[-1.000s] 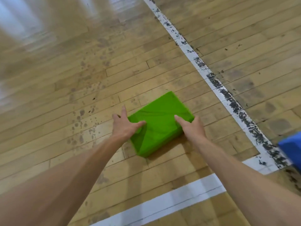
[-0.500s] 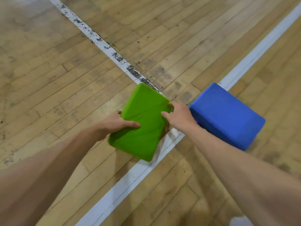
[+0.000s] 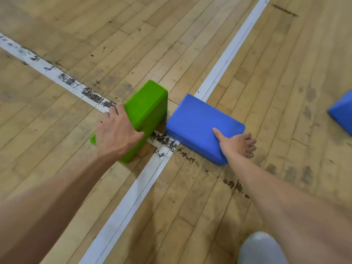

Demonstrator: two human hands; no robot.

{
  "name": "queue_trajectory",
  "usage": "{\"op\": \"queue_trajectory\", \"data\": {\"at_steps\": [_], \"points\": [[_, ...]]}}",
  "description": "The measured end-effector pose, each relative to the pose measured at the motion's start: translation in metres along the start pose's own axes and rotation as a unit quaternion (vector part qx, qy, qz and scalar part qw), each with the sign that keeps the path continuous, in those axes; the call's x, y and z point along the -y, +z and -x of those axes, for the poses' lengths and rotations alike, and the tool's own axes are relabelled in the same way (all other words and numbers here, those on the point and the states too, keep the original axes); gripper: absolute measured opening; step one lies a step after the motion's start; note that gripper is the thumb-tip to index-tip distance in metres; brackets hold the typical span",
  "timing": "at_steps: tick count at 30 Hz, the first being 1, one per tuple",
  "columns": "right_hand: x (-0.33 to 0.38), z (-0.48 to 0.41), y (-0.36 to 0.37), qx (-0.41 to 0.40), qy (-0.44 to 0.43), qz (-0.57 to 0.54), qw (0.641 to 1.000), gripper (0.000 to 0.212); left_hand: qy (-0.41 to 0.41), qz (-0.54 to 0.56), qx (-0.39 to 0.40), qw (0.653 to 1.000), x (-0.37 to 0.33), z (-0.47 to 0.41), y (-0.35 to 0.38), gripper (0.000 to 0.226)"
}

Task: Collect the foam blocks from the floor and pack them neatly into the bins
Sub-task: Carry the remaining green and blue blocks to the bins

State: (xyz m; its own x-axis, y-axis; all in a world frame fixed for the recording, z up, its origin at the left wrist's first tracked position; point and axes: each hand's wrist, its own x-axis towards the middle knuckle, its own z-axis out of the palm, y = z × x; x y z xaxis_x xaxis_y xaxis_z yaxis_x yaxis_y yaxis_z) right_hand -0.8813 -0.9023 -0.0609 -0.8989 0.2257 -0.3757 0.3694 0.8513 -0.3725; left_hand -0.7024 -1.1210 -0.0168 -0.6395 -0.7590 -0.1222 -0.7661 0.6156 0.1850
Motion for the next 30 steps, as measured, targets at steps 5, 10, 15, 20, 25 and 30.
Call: {"op": "queue_trajectory", "data": {"at_steps": [5, 10, 15, 20, 25, 30], "points": [[-0.009, -0.001, 0.015, 0.066, 0.063, -0.134, 0.987, 0.104, 0.002, 0.002, -0.010, 1.000, -0.001, -0.001, 0.002, 0.092], [-0.013, -0.005, 0.012, 0.104, 0.078, -0.224, 0.966, 0.106, 0.005, 0.007, -0.018, 1.000, 0.003, -0.005, 0.000, 0.079], [-0.019, 0.009, 0.029, 0.225, 0.082, -0.293, 0.926, 0.075, -0.008, 0.018, -0.007, 1.000, 0.003, -0.005, 0.000, 0.081], [-0.027, 0.017, 0.019, 0.255, 0.076, -0.369, 0.890, 0.049, -0.019, 0.046, -0.027, 0.998, 0.003, 0.010, 0.003, 0.091], [-0.014, 0.058, -0.021, 0.221, 0.016, -0.261, 0.939, 0.096, -0.162, 0.135, 0.035, 0.977, 0.027, 0.050, -0.029, 0.096], [0.013, 0.145, -0.117, 0.184, -0.190, 0.033, 0.964, 0.093, -0.332, 0.209, 0.086, 0.916, 0.049, 0.116, -0.124, 0.091]]}}
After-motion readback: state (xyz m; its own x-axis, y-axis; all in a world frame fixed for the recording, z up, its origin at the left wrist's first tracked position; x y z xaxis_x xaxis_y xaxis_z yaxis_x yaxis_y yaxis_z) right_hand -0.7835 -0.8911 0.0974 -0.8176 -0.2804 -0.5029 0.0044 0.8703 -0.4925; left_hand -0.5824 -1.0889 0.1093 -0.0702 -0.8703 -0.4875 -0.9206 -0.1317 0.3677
